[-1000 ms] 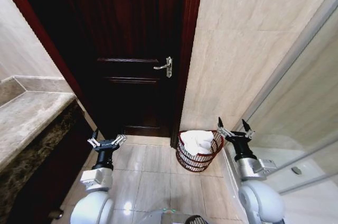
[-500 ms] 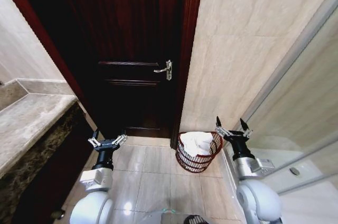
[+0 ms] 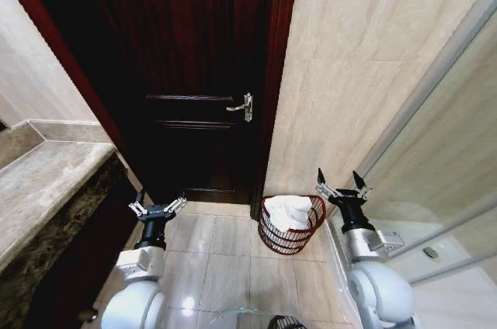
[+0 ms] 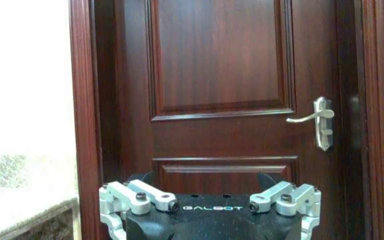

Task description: Discard the used towel into the hamper.

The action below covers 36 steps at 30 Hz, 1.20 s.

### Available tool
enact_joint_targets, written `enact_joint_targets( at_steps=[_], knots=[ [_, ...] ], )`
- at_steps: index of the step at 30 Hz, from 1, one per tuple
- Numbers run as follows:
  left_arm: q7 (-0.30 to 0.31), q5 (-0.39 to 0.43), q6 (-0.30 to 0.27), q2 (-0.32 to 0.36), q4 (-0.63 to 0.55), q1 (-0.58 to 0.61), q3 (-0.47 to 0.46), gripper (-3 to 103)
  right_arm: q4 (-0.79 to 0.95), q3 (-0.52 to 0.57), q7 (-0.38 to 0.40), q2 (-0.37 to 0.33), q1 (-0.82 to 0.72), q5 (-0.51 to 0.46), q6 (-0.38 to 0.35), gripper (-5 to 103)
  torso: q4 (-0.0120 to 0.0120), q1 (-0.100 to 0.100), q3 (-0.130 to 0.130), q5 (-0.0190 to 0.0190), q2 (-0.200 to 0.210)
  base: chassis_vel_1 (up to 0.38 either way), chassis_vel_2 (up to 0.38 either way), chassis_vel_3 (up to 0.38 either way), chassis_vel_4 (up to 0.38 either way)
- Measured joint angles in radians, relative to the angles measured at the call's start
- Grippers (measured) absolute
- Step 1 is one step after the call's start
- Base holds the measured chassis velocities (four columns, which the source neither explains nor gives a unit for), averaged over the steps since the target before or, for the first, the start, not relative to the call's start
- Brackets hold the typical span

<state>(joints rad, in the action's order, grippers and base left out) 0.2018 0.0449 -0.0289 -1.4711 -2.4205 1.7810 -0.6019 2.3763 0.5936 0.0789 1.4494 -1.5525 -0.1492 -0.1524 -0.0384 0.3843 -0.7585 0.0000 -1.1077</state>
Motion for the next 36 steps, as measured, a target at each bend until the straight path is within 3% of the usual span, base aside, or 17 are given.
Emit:
enact_joint_targets(
  at_steps=[36],
  knots=[
    [-0.004, -0.001, 0.001, 0.0, -0.001, -0.002, 0.005, 100, 0.025, -0.015, 0.008, -0.004, 0.0, 0.001, -0.011, 100, 0.0, 0.086, -0.102, 0.0, -0.189, 0.0, 0.0, 0.0, 0.0]
  ],
)
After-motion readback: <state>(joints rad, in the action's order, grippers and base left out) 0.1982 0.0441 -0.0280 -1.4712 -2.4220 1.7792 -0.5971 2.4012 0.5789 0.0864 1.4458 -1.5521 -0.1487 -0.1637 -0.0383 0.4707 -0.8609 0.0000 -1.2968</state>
